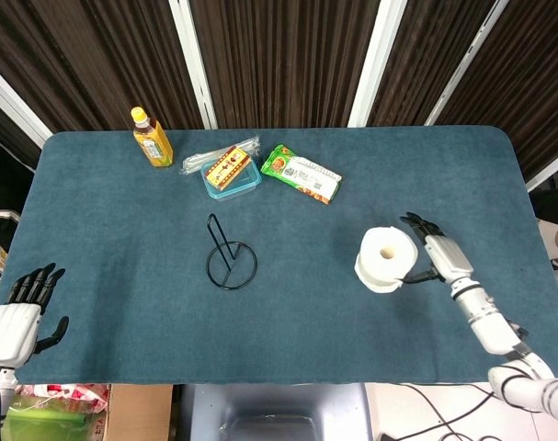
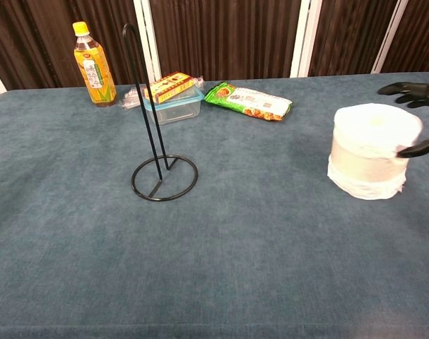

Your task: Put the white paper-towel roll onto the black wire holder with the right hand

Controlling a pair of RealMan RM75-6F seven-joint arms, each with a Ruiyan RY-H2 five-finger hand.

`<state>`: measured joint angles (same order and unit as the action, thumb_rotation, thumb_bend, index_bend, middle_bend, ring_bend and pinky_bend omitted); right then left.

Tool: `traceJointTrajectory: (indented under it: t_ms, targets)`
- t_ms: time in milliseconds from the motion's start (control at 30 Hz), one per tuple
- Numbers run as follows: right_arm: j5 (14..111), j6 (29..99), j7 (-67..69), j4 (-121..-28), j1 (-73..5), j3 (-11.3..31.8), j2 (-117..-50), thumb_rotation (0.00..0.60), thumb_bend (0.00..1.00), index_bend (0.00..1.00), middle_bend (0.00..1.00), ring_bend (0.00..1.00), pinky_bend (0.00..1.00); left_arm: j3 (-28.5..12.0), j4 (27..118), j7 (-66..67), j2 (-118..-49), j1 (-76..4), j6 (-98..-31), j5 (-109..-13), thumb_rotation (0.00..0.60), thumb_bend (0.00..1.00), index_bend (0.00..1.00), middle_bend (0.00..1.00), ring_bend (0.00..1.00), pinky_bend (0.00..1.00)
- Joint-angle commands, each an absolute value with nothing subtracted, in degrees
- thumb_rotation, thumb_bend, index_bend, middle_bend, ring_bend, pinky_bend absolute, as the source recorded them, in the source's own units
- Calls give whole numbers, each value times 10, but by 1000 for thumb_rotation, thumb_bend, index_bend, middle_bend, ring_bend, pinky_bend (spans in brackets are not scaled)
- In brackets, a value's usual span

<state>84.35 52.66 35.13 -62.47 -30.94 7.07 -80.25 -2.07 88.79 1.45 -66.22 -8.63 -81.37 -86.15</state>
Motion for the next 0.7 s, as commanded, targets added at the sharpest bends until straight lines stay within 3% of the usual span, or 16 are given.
traceJointTrajectory:
  t_ms: [33,400,467,567,633,700]
  targets:
    - [850,530,355,-618,-317,68,-813,600,53,0,0,0,0,-21,888,16,-663,-87,-813,-860,600,431,0,0,0,113]
    - [856,513,376,-643,-332,53,-800,600,53,0,0,0,0,-20,891,15,-660,-86,-812,-858,600,428,0,0,0,115]
    - [856,513,371,-648,-334,51,-798,600,54,7,29,9,51,-19,892,15,-660,-87,-811,-858,600,428,0,0,0,115]
    - [848,513,365,-651,-335,54,-796,600,131,279,287,247,347,-19,892,14,-660,-87,-811,-859,600,429,0,0,0,115]
    - [841,507,361,-651,-336,54,-796,600,228,551,463,459,555,-19,892,14,-660,-87,-812,-860,600,429,0,0,0,115]
    - [838,502,356,-649,-337,53,-796,600,282,670,547,549,647,-19,892,15,-661,-87,-813,-860,600,429,0,0,0,115]
